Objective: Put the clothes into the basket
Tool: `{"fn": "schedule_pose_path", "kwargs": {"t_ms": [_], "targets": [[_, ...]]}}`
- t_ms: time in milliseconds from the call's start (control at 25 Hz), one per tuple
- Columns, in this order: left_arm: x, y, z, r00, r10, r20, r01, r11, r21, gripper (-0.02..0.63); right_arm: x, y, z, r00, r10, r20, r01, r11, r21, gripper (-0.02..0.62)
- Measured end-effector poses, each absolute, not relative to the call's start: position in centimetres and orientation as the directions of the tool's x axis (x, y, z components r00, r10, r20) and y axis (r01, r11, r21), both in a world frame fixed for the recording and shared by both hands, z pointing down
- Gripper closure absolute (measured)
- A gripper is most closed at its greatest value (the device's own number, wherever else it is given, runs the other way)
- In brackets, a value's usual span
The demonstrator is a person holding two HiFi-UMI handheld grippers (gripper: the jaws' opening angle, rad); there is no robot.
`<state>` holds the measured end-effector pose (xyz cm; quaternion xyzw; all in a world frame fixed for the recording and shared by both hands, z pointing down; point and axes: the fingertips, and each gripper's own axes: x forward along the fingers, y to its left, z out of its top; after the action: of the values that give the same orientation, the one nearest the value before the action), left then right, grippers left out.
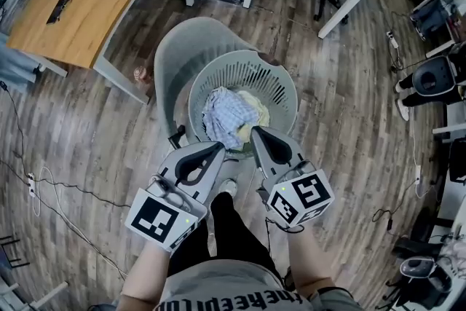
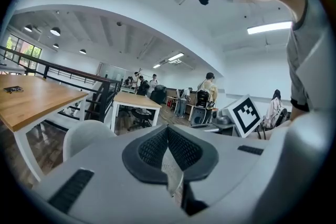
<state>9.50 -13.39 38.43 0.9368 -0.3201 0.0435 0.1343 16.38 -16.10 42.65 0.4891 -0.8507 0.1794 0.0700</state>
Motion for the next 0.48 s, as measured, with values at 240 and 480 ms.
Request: {"fn": "schedule_pose_path", "kwargs": {"t_ms": [240, 480], "targets": [[9.8, -11.7, 36.9, 0.822, -0.552, 0.14, -0.57, -0.795, 0.207, 0.591, 15.7, -13.7, 40.0, -0.498, -0.828, 0.257, -0.865, 0.455, -0.212, 0.586], [10.0, -9.8, 35.3, 0.853, -0.511, 0.107, -0.522, -0.833, 0.183, 0.591, 14.7, -10.7, 37.0, -0.482, -0.851, 0.208, -0.874, 0.452, -0.178, 0.586]]}}
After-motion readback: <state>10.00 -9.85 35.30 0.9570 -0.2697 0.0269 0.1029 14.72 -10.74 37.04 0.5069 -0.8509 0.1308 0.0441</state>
